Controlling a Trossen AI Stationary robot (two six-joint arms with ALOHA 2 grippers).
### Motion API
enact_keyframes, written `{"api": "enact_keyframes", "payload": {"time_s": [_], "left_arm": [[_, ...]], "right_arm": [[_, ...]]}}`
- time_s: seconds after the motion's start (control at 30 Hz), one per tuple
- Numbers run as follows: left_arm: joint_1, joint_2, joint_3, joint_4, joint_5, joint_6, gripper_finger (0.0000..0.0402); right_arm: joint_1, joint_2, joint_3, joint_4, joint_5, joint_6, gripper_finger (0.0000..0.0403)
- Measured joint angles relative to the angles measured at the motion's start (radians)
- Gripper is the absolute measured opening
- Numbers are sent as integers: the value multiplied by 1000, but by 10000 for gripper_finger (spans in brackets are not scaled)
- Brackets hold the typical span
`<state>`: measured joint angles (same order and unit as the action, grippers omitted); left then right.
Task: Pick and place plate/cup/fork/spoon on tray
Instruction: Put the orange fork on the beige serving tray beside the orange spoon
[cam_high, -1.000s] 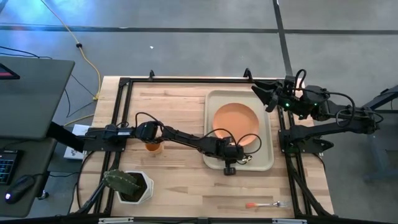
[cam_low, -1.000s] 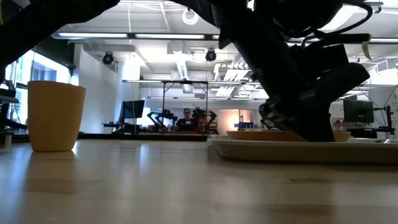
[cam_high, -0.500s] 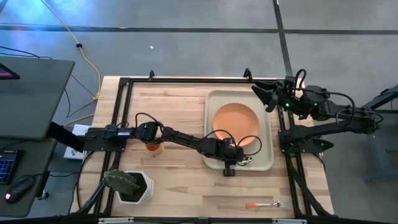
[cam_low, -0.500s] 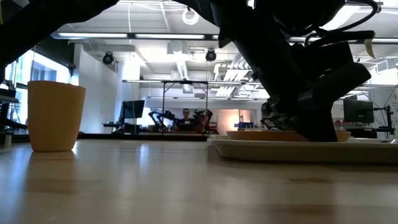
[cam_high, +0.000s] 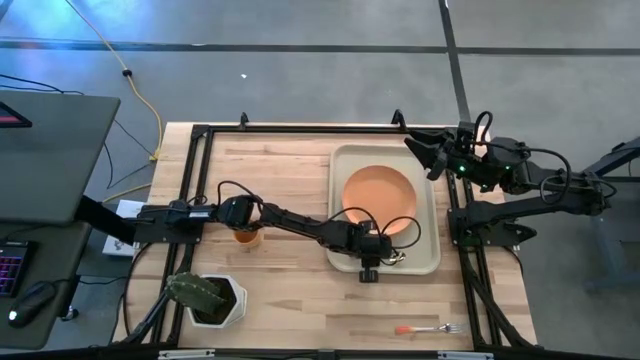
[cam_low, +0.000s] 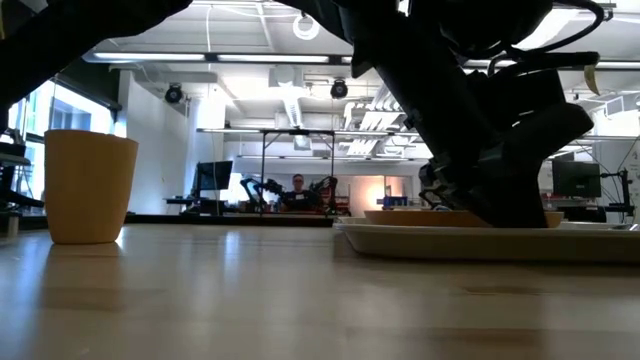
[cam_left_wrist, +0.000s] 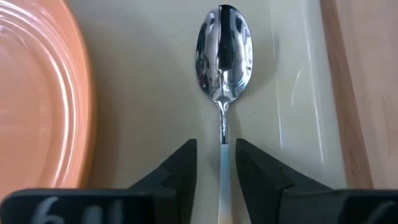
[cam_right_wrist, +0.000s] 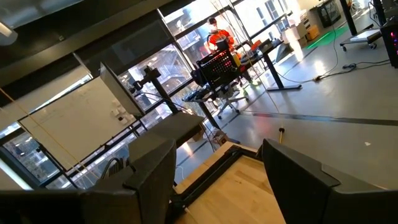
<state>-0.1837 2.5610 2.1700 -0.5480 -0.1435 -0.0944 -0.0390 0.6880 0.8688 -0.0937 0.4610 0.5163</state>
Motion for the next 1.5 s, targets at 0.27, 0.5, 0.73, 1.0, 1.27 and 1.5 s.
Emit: {"api": "enact_keyframes", "payload": {"time_s": [0.27, 0.5, 0.73, 1.0, 1.27, 1.5], "left_arm": [[5, -47, 0, -13, 9, 31, 140], [30, -136, 0, -100, 4, 73, 169], [71, -267, 0, -346, 3, 133, 179], [148, -450, -1, -494, 2, 51, 179], [191, -766, -273, -209, -53, -88, 179], [182, -1117, -764, 317, -79, -190, 179]], "right_arm": [[0, 0, 0, 0, 0, 0, 232], [0, -1, 0, 0, 0, 0, 232], [0, -6, 0, -6, -25, -15, 232], [0, -20, 0, -30, -94, -60, 232], [0, -47, 0, -101, -183, -98, 232], [0, -44, 0, -144, -268, -47, 232]]}}
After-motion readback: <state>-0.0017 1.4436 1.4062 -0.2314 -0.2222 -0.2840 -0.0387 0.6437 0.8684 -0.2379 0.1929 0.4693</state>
